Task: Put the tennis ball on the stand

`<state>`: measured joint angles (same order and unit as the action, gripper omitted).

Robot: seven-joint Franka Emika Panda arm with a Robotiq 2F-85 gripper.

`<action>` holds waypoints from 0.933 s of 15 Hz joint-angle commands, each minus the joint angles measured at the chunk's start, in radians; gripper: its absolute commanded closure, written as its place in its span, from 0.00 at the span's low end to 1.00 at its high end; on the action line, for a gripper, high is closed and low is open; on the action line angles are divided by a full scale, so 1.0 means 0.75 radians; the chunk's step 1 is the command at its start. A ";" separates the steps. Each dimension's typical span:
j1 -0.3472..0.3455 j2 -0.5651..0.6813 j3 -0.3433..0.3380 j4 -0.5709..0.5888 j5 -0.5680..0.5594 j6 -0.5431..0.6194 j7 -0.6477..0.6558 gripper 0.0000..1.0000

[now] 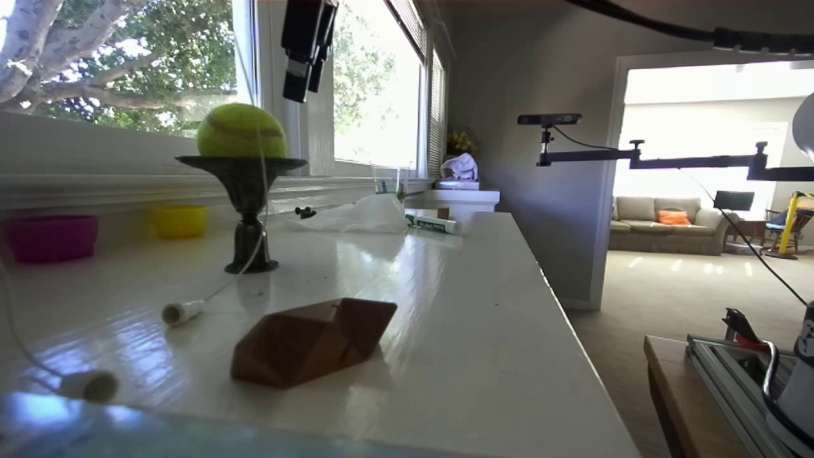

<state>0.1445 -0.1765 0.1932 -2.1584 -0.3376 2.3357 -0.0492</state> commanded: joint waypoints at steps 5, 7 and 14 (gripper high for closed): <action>0.093 -0.116 -0.066 -0.052 0.386 -0.179 -0.381 0.00; 0.129 -0.133 -0.096 -0.063 0.549 -0.173 -0.539 0.00; 0.146 -0.097 -0.131 -0.020 0.748 -0.193 -0.722 0.00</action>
<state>0.2574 -0.2494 0.0914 -2.1751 0.2227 2.1929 -0.5915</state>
